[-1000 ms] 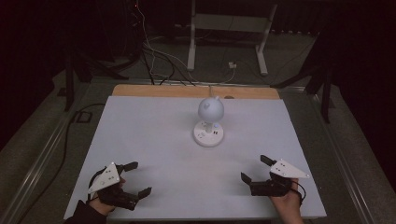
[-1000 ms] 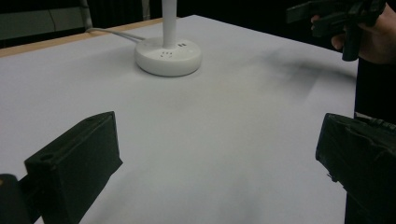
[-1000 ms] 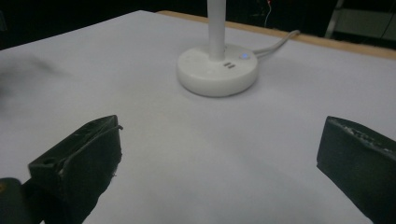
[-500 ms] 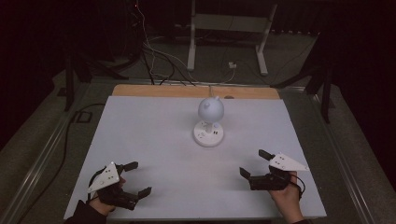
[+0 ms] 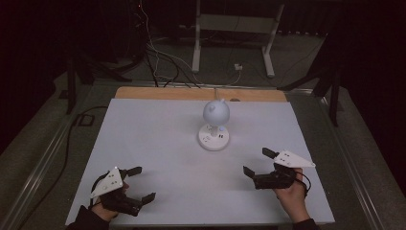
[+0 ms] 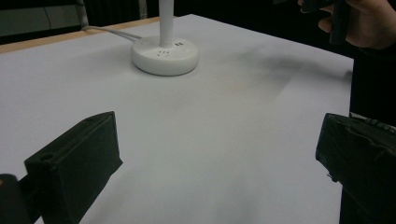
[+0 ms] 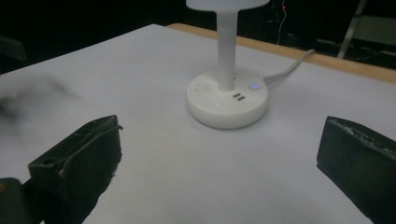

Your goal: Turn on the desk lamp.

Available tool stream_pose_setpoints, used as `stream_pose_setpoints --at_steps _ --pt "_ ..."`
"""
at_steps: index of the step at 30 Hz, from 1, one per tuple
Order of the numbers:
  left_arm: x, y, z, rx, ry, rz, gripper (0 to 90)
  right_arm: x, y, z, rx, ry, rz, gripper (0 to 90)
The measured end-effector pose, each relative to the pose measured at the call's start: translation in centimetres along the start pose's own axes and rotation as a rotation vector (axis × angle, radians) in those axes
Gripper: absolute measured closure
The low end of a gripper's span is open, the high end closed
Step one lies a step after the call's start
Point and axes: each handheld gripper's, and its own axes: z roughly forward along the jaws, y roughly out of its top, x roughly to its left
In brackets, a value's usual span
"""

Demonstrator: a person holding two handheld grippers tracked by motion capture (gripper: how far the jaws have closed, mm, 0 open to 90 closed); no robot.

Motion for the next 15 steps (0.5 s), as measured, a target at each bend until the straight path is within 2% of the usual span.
stream_pose_setpoints --at_steps 8,10,15 --pt "0.0 0.0 0.0 -0.003 0.002 -0.003 0.4 -0.2 0.9 0.6 -0.011 0.023 0.008 0.0" --pt "0.0 0.0 0.0 0.0 0.003 -0.002 0.4 -0.2 1.3 0.7 -0.028 0.027 0.01 0.0" --pt "0.0 0.0 0.0 -0.002 0.001 -0.003 0.4 0.1 2.0 1.2 -0.031 0.035 -0.003 0.0"
